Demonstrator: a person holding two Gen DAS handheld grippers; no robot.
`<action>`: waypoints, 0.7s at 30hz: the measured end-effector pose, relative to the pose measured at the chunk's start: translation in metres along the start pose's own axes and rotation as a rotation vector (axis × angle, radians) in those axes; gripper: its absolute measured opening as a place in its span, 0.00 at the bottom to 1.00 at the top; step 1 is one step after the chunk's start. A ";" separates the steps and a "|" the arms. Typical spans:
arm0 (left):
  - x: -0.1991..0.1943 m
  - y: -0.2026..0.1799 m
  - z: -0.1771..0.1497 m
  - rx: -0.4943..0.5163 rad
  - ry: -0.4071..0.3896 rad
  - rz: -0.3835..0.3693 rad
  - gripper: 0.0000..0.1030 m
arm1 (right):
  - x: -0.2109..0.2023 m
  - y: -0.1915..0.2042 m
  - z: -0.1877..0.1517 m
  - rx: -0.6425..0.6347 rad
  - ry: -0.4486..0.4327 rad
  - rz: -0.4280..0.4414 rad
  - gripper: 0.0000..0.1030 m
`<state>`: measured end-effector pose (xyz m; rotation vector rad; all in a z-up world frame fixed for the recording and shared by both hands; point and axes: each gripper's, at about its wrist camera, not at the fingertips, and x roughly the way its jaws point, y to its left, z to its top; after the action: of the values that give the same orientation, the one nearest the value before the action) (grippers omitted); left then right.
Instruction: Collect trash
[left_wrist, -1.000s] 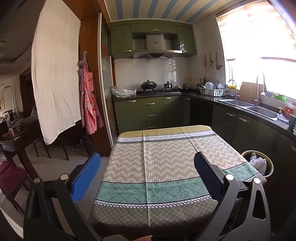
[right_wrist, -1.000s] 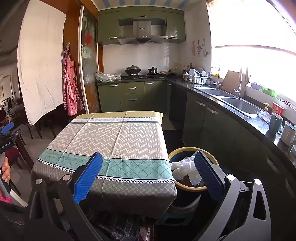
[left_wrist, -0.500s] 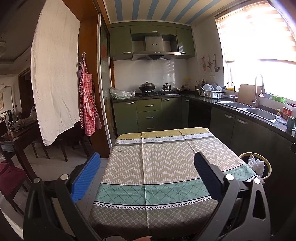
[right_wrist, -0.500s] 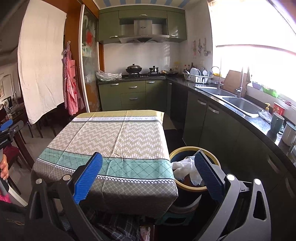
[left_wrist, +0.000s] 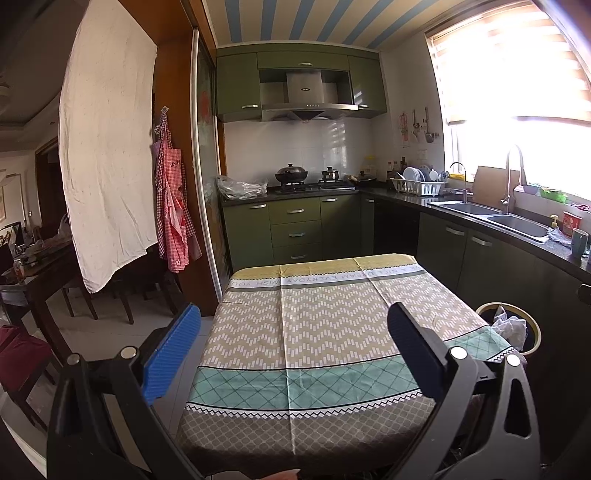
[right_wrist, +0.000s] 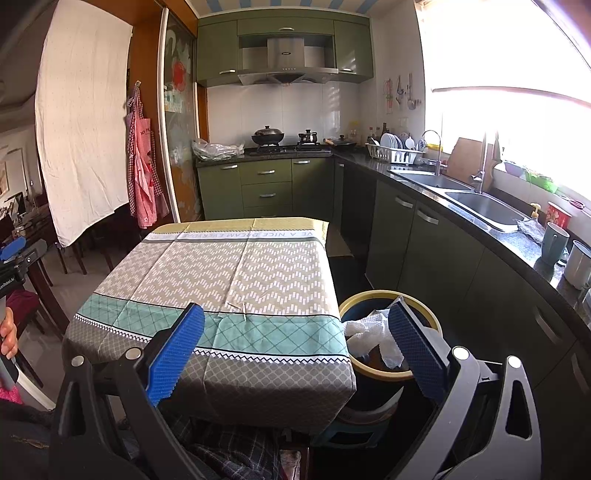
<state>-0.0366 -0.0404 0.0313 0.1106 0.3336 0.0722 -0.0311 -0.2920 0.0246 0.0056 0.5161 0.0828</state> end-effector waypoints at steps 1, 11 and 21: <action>0.000 0.000 0.000 0.001 -0.001 -0.001 0.94 | 0.000 0.000 0.000 0.000 0.000 0.001 0.95; 0.003 0.000 0.000 0.008 0.004 -0.006 0.93 | 0.002 -0.001 -0.002 0.000 0.004 0.001 0.95; 0.003 0.001 0.000 0.009 0.002 -0.010 0.93 | 0.004 0.000 -0.003 0.001 0.009 0.000 0.95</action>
<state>-0.0335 -0.0388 0.0302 0.1183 0.3364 0.0613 -0.0289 -0.2920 0.0194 0.0060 0.5253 0.0828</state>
